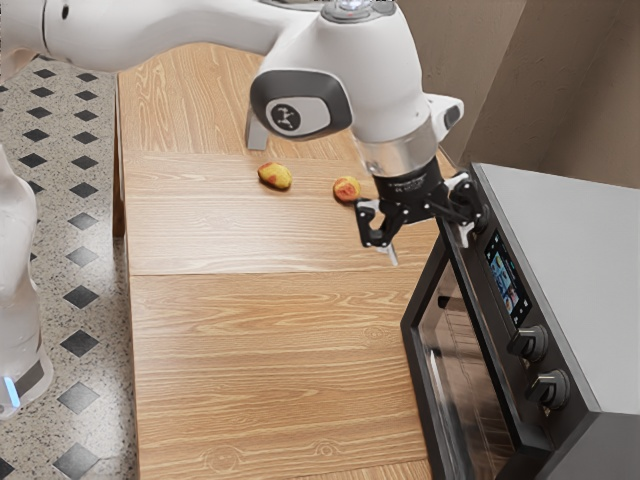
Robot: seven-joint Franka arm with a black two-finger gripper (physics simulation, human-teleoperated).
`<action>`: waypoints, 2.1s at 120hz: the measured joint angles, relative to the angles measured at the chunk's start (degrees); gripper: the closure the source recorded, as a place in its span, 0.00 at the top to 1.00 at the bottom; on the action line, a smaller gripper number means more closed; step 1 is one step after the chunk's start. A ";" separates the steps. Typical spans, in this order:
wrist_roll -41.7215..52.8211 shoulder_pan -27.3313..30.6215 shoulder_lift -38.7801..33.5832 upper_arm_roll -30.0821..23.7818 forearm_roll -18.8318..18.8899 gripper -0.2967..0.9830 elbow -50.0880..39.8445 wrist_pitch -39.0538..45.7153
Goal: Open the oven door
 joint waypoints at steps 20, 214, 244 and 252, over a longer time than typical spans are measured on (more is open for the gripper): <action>0.56 -0.03 0.91 0.03 0.06 0.77 0.97 0.19; 1.99 0.69 2.31 1.63 -6.48 0.76 -5.95 2.46; 1.95 1.86 -8.64 1.48 -9.66 0.76 -17.44 4.80; 1.92 2.58 -11.19 1.20 -11.31 0.76 -20.34 5.12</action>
